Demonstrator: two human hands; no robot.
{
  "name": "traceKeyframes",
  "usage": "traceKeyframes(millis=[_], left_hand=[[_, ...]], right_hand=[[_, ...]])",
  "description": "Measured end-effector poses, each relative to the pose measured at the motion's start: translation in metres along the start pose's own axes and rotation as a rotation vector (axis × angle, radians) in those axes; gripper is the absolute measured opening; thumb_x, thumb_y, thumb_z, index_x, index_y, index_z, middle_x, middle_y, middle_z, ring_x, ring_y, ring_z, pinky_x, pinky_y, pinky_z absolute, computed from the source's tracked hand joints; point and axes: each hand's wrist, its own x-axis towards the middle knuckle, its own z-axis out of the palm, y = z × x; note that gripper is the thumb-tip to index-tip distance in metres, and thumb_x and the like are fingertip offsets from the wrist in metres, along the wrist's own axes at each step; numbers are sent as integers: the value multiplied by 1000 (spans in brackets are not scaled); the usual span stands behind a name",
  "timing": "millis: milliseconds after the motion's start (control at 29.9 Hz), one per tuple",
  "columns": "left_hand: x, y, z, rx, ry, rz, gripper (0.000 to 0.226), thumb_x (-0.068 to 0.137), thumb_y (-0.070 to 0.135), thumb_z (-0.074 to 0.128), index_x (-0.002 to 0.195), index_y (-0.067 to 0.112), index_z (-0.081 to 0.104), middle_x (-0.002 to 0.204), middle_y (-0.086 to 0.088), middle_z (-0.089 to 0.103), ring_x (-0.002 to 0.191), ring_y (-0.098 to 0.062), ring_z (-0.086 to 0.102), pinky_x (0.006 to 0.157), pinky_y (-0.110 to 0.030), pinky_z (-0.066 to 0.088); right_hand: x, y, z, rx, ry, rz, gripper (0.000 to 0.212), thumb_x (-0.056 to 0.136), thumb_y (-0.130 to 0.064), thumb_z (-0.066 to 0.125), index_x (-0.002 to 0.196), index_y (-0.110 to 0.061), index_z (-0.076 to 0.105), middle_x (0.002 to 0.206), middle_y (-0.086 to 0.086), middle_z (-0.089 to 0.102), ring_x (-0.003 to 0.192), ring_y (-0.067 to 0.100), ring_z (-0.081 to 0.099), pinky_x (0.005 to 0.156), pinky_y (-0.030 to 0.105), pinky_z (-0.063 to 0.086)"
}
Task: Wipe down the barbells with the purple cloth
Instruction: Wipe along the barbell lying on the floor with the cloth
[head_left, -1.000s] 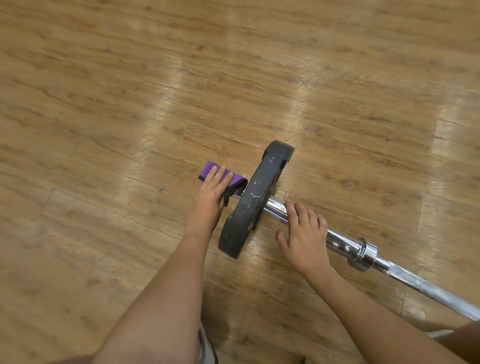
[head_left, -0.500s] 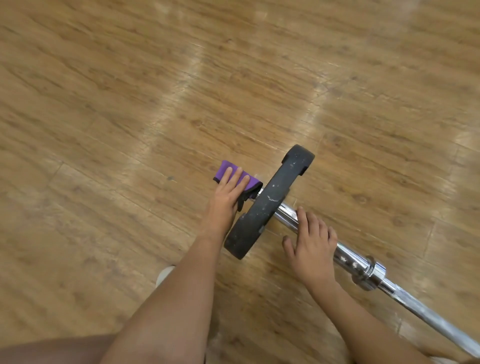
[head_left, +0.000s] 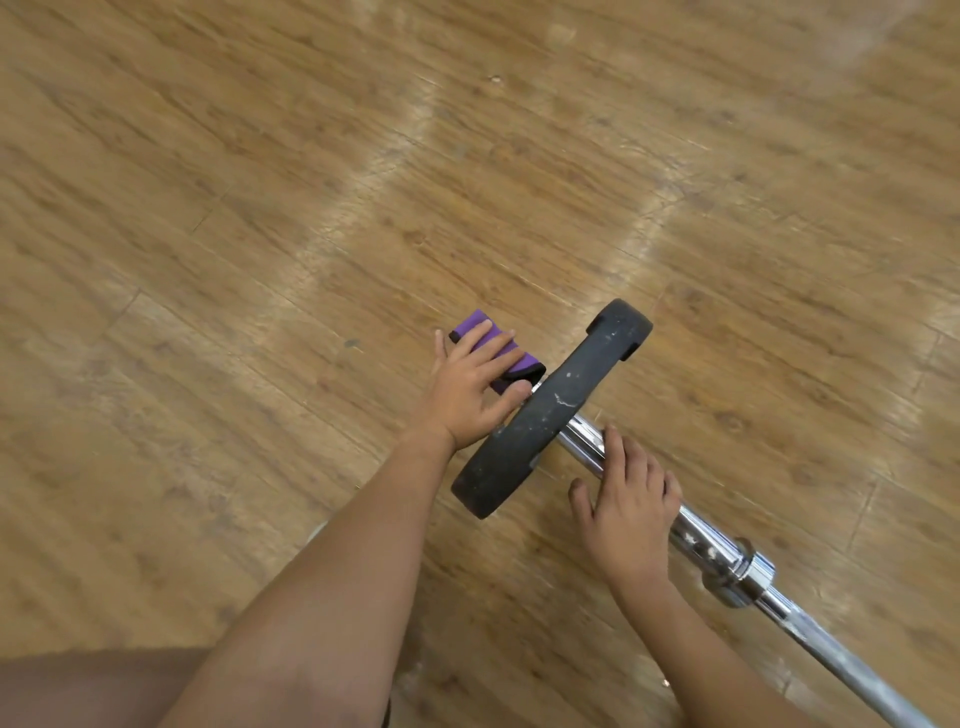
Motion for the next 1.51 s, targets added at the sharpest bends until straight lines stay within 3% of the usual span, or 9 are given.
traceKeyframes(millis=[201,468,669,769,836,937,1171,1305,1505], left_hand=[[23,6,1,252,9,61,39,96,54,48,112,29,73,106,2,60,102,-26,49,109,-66,28],[4,-8,-1,222,-114,118,54,102,41,39,146,12,51,152,-7,47,144,-27,34,110,-44,43],[6,-5,4,178,-135,-17,84,74,-21,69,150,5,43,160,-10,37,150,-26,27,108,-45,47],[4,-2,7,210,-121,82,66,85,-8,65,147,2,46,156,-14,42,147,-29,34,111,-52,43],[3,-4,0,253,-139,180,49,103,26,45,147,7,48,155,-10,44,148,-27,34,116,-57,33],[2,-5,-12,327,-187,189,73,104,61,10,150,17,46,158,-3,41,149,-22,32,120,-62,10],[18,-12,-23,448,-226,362,63,102,54,25,140,15,56,141,-2,57,137,-23,47,123,-56,11],[30,-15,-30,401,-367,432,66,98,57,29,144,14,49,144,-2,52,139,-22,42,114,-47,33],[22,-19,-29,382,-386,371,64,99,45,34,156,15,32,161,-8,33,152,-25,23,120,-44,28]], right_hand=[[-2,-2,1,3,-8,11,68,85,-37,55,148,-13,45,134,10,56,120,31,52,105,50,32],[-4,-3,2,6,5,18,66,85,-35,58,147,-12,47,134,11,56,119,31,52,105,51,32],[-1,-3,-1,10,-8,27,65,87,-35,55,148,-13,45,136,10,56,121,30,52,106,50,31],[0,-2,-1,4,-12,27,65,87,-36,53,148,-13,44,135,10,56,120,30,52,105,50,32],[0,-2,0,1,-11,26,66,87,-36,52,148,-13,45,134,10,56,119,31,53,105,50,32],[-1,-3,0,0,-6,32,66,86,-35,54,148,-14,45,134,10,56,120,30,52,105,50,32],[-1,-4,1,-9,-8,31,67,86,-34,55,148,-14,45,135,10,56,121,30,51,107,50,31],[-1,-5,2,-13,-6,40,66,85,-34,55,147,-13,46,135,11,56,120,31,53,106,50,31],[-2,-5,1,-2,-25,45,66,86,-34,53,149,-14,44,135,9,55,121,29,51,108,50,30]])
